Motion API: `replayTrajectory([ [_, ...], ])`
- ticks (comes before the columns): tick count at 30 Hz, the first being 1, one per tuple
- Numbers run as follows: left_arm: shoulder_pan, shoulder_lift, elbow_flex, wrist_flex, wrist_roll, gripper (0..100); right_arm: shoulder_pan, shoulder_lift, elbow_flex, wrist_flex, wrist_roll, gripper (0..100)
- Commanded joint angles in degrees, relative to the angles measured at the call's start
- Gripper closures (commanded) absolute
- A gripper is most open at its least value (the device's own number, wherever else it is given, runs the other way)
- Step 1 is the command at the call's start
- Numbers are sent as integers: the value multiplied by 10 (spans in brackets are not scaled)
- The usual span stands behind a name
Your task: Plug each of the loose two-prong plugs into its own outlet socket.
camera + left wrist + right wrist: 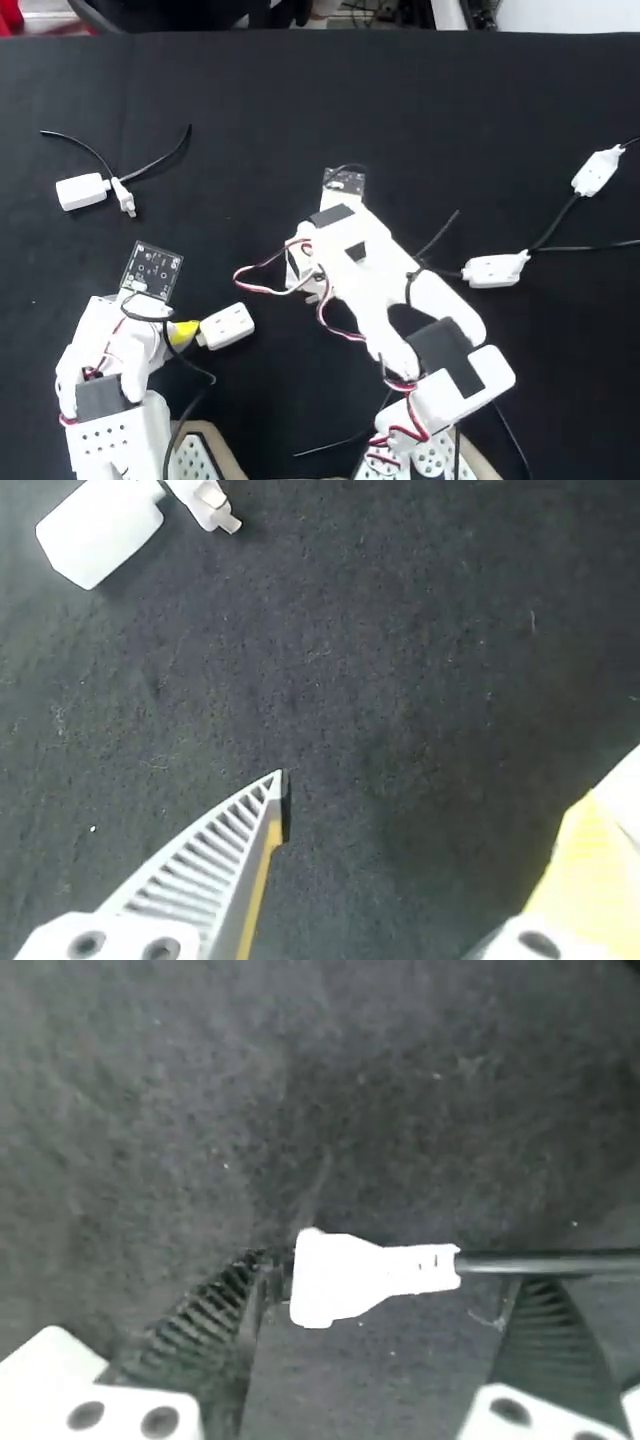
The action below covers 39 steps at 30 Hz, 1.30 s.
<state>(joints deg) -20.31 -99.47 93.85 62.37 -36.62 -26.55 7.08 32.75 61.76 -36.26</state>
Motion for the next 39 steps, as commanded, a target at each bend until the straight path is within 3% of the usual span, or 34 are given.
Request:
replayTrajectory([
  [1,5,0,-1,2,-4,590,-3,2,2,1,36,707],
  [6,5,0,-1,2,-4,590,-1,2,1,1,62,956],
  [8,5,0,-1,2,-4,590,-1,2,1,3,67,917],
  [11,5,0,-1,2,-4,590,9,1,-5,20,68,936],
  [15,5,0,-1,2,-4,590,33,2,-58,115,98,962],
  [19,5,0,-1,3,-4,590,42,2,-139,256,207,963],
  [23,6,0,-1,9,-5,590,42,7,-198,338,404,963],
  [32,7,0,-1,10,-5,590,38,14,-222,336,841,959],
  [39,5,0,-1,10,-5,590,35,115,-223,334,868,959],
])
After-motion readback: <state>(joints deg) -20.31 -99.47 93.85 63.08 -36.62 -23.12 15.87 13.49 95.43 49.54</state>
